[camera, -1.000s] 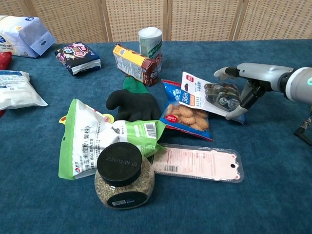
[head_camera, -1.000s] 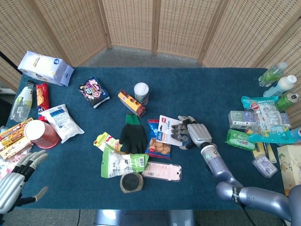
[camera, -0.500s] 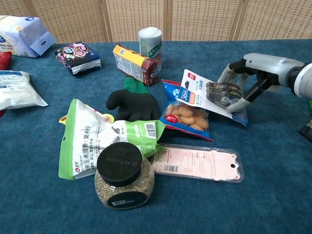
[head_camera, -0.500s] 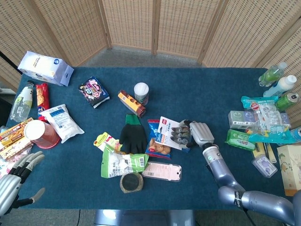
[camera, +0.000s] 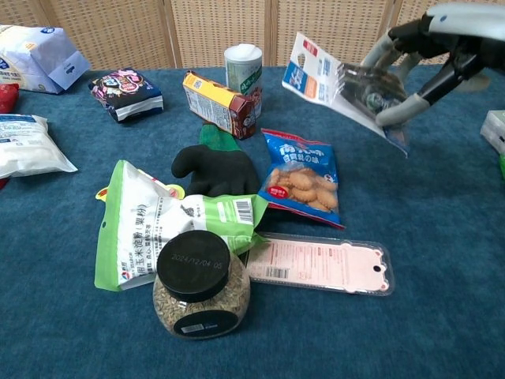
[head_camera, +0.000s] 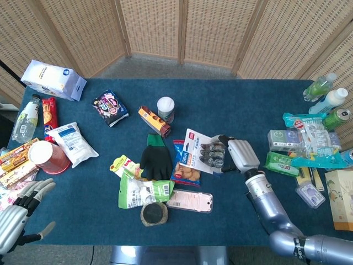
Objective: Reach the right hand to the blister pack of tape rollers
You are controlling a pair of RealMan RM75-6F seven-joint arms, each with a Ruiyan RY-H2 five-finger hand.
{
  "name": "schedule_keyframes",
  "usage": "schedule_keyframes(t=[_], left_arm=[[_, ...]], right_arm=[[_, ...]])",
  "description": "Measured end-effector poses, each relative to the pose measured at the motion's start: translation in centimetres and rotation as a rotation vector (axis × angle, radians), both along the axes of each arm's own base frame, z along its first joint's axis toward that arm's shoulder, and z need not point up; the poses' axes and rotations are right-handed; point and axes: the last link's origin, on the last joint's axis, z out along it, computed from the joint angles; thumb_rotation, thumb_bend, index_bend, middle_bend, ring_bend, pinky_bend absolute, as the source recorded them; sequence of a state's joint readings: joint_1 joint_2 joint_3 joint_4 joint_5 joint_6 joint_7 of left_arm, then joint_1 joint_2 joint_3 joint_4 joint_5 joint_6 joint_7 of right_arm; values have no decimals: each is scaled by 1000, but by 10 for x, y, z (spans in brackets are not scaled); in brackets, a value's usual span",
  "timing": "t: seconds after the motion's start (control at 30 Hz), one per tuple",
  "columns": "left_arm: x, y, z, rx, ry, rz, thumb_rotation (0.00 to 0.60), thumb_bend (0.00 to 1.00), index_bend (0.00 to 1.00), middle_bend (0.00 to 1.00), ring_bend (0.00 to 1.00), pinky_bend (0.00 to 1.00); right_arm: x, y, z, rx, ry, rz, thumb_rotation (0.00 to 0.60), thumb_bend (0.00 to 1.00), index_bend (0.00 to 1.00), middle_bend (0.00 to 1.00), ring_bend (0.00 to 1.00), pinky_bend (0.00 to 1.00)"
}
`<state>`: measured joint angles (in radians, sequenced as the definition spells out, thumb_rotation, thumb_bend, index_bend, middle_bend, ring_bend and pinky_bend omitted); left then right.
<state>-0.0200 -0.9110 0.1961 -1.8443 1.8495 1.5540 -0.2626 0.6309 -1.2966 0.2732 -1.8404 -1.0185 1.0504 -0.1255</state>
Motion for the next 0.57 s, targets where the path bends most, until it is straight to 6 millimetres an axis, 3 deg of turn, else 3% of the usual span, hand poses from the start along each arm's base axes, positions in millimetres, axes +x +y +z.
schedule_keyframes(t=[0.3, 0.57], left_arm=[[3, -4, 2, 11, 3, -12, 600, 361, 34, 11, 0, 0], [1, -5, 4, 14, 1, -11, 600, 362, 35, 11, 0, 0]], right_arm=[[35, 7, 45, 6, -185, 52, 600, 76, 329, 592, 823, 990], [41, 12, 49, 15, -185, 69, 600, 77, 328, 590, 823, 990]])
